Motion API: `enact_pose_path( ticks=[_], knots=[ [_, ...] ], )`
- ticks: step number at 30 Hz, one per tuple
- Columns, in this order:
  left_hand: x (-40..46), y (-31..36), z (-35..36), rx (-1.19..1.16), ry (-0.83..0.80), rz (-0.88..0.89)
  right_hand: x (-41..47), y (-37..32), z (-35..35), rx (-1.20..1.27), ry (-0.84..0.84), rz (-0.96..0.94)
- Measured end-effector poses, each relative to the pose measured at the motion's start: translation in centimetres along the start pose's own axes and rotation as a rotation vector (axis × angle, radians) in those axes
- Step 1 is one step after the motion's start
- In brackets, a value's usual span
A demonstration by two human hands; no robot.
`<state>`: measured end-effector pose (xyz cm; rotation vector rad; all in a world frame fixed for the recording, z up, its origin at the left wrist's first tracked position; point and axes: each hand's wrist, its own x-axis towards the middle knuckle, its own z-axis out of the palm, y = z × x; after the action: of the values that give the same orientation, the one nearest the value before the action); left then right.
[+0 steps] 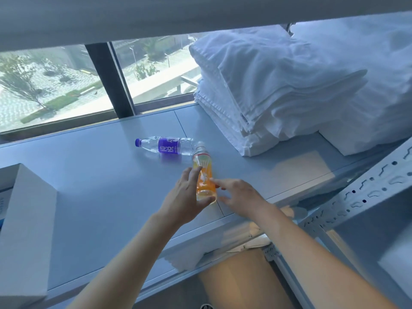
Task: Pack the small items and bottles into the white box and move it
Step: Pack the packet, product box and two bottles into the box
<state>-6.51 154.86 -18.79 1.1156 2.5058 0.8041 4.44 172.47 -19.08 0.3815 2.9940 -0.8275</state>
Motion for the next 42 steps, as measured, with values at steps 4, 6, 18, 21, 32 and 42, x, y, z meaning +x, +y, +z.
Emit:
enact_pose_path(
  ticks=[4,6,18,21,32,42],
  knots=[
    [0.1,-0.4,1.4,0.016,-0.023,-0.06,0.0,-0.8,0.7,0.046,-0.008,-0.06],
    [-0.2,-0.8,1.8,0.032,-0.013,-0.049,0.1,-1.0,1.0,0.076,-0.002,-0.088],
    [-4.5,-4.6,-0.5,0.097,0.093,0.009,3.9,-3.1,1.1,-0.056,0.142,-0.298],
    [-5.9,-5.9,-1.2,0.086,0.154,-0.001,4.9,-4.4,2.0,-0.084,0.076,-0.372],
    [-9.7,-9.3,-4.2,0.186,0.305,-0.112,7.8,-9.8,5.1,-0.094,0.035,-0.434],
    [-11.1,-11.7,-6.7,0.2,0.347,-0.19,8.1,-12.3,6.5,-0.037,-0.058,-0.435]
  ],
)
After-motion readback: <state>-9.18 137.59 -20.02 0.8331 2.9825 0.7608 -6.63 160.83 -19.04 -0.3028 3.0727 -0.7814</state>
